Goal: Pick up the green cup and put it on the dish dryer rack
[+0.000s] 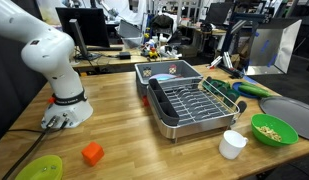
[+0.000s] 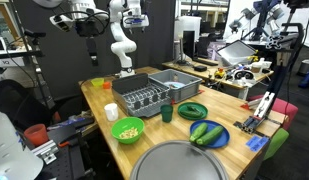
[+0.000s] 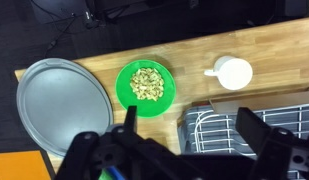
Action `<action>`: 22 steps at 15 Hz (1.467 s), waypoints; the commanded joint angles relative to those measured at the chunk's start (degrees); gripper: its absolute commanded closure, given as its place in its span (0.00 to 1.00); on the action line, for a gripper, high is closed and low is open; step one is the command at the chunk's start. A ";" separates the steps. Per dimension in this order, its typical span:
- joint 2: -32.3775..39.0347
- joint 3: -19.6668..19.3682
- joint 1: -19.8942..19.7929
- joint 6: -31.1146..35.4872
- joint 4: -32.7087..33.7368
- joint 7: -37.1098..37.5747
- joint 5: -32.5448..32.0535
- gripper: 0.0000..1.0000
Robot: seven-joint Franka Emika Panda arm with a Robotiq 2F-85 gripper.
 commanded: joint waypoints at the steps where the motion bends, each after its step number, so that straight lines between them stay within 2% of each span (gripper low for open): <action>1: 1.58 0.31 -3.34 0.58 0.53 5.80 -1.62 0.00; 3: 2.41 -0.50 -4.94 1.95 0.32 8.53 -0.97 0.00; 6: 4.88 -2.07 -7.35 9.13 -0.06 11.23 -1.11 0.00; 8: 7.99 -2.96 -9.26 13.34 0.51 13.10 -2.36 0.00; 12: 16.94 -4.75 -11.87 17.37 3.81 16.61 -5.22 0.00; 14: 21.78 -5.79 -11.85 17.76 6.66 17.87 -6.68 0.00; 17: 27.91 -7.89 -10.17 19.22 11.27 16.20 -5.18 0.00; 18: 24.81 -8.10 -9.85 18.97 8.45 17.03 -6.12 0.00; 22: 28.14 -8.74 -9.19 19.34 11.20 16.95 -6.00 0.00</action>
